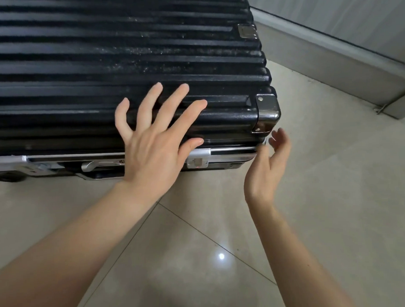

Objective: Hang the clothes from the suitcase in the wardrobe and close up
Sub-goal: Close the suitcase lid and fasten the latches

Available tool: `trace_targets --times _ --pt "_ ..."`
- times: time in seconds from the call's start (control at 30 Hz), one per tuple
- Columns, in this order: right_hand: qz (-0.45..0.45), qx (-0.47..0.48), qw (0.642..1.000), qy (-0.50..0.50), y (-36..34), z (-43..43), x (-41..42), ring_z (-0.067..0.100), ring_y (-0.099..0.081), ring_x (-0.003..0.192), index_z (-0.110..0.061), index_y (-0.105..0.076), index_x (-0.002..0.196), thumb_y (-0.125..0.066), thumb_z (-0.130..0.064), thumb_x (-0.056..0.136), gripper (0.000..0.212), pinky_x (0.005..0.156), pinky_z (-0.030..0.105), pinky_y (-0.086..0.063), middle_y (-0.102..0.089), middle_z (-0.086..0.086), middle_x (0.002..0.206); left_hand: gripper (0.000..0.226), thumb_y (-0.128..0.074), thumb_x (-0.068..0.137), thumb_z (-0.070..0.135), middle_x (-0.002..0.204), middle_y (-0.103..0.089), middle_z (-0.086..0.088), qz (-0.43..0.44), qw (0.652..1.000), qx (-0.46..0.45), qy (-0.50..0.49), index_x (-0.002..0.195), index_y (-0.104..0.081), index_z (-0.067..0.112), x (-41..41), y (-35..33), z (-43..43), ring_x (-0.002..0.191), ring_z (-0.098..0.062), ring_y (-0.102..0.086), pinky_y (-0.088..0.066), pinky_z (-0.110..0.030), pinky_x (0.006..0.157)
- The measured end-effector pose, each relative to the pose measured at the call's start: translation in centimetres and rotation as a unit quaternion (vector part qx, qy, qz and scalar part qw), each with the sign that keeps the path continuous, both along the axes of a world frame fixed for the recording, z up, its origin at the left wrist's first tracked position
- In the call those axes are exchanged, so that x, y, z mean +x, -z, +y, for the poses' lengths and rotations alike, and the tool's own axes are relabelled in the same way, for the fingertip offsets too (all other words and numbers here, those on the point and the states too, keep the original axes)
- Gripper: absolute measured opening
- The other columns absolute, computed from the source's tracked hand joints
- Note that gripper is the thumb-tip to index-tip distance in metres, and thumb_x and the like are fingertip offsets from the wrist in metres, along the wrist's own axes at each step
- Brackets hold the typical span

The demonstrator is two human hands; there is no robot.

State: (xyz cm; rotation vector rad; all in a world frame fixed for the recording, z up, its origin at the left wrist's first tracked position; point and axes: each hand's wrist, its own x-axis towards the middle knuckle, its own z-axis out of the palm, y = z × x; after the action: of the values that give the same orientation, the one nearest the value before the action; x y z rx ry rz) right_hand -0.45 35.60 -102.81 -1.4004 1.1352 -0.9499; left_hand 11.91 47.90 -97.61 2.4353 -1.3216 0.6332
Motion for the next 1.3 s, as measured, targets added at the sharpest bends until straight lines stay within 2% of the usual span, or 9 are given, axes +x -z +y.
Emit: trace_targets --times 0.03,0.1,0.17,0.27,0.47,0.77,0.93,1.13,1.3 --pt "0.005 -0.05 0.998 -0.041 0.0 0.9 -0.2 0.011 -0.038 0.135 -0.011 -0.032 0.148 -0.055 -0.017 0.091 0.062 0.114 0.034 -0.03 -0.041 0.002 0.145 0.055 -0.061 0.089 0.047 0.152 -0.038 0.005 0.0 1.0 0.0 0.004 0.14 -0.044 0.035 0.0 0.0 0.1 0.141 -0.028 -0.027 -0.01 -0.057 0.109" --pt "0.074 -0.147 0.98 -0.114 0.7 2.4 -0.5 0.022 -0.024 0.145 -0.005 -0.017 0.153 -0.073 -0.032 0.078 0.097 0.119 0.04 -0.02 -0.027 0.01 0.155 0.057 -0.061 0.089 0.045 0.153 -0.037 0.008 0.003 1.0 0.002 0.011 0.141 -0.043 0.035 0.1 0.0 0.2 0.142 -0.028 -0.026 -0.009 -0.057 0.109" --pt "0.165 -0.176 0.961 -0.132 1.8 2.6 -0.2 0.024 -0.006 0.15 -0.006 0.001 0.155 -0.084 -0.052 0.065 0.132 0.121 0.04 -0.008 -0.008 0.013 0.162 0.058 -0.062 0.088 0.043 0.153 -0.036 0.008 0.004 1.0 0.006 0.013 0.142 -0.042 0.035 0.1 -0.1 0.2 0.142 -0.029 -0.026 -0.009 -0.057 0.11" --pt "0.208 -0.165 0.956 -0.129 2.1 2.6 0.5 0.021 0.002 0.15 -0.006 0.014 0.153 -0.084 -0.064 0.054 0.151 0.118 0.036 -0.002 0.003 0.014 0.162 0.058 -0.063 0.088 0.04 0.153 -0.036 0.008 0.0 1.0 0.01 0.011 0.142 -0.042 0.035 0.0 -0.2 0.2 0.142 -0.031 -0.027 -0.01 -0.057 0.11" --pt "0.166 -0.135 0.973 -0.084 2.4 2.9 1.3 0.017 -0.003 0.149 -0.008 0.008 0.154 -0.092 -0.05 0.049 0.151 0.116 0.036 -0.006 -0.002 0.009 0.162 0.057 -0.063 0.088 0.038 0.152 -0.037 0.008 0.002 1.0 -0.004 0.003 0.141 -0.044 0.035 -0.1 0.1 0.0 0.142 -0.031 -0.027 -0.007 -0.054 0.11" --pt "0.133 -0.118 0.983 -0.055 2.9 2.8 1.8 0.009 -0.008 0.147 -0.017 -0.001 0.155 -0.097 -0.042 0.042 0.15 0.111 0.038 -0.012 -0.007 -0.001 0.16 0.056 -0.067 0.085 0.035 0.151 -0.04 0.007 0.011 1.0 -0.027 -0.006 0.138 -0.049 0.033 -0.6 0.1 -0.2 0.141 -0.033 -0.028 -0.004 -0.051 0.111" --pt "0.129 -0.108 0.982 -0.081 2.8 2.7 1.6 0.01 -0.002 0.149 -0.017 0.006 0.155 -0.097 -0.041 0.045 0.152 0.115 0.046 -0.01 0.0 0.0 0.161 0.057 -0.066 0.085 0.035 0.152 -0.038 0.008 0.021 1.0 -0.019 -0.001 0.139 -0.047 0.034 -0.4 0.0 -0.2 0.141 -0.032 -0.026 -0.003 -0.05 0.111" --pt "0.098 -0.127 0.982 -0.099 2.4 2.5 0.9 0.017 -0.004 0.15 -0.009 0.002 0.154 -0.094 -0.045 0.049 0.147 0.12 0.044 -0.013 -0.005 0.008 0.161 0.057 -0.072 0.082 0.035 0.148 -0.044 0.009 0.021 0.999 -0.015 0.024 0.134 -0.051 0.036 0.8 -0.8 0.0 0.138 -0.03 -0.032 -0.013 -0.042 0.102" --pt "0.105 -0.122 0.984 -0.079 2.7 2.7 1.3 0.013 -0.005 0.149 -0.014 0.002 0.155 -0.093 -0.048 0.049 0.147 0.113 0.04 -0.012 -0.005 0.003 0.161 0.056 -0.075 0.079 0.034 0.145 -0.047 0.009 0.022 0.999 -0.025 0.026 0.131 -0.055 0.035 0.8 -0.9 0.0 0.135 -0.032 -0.035 -0.016 -0.04 0.098"
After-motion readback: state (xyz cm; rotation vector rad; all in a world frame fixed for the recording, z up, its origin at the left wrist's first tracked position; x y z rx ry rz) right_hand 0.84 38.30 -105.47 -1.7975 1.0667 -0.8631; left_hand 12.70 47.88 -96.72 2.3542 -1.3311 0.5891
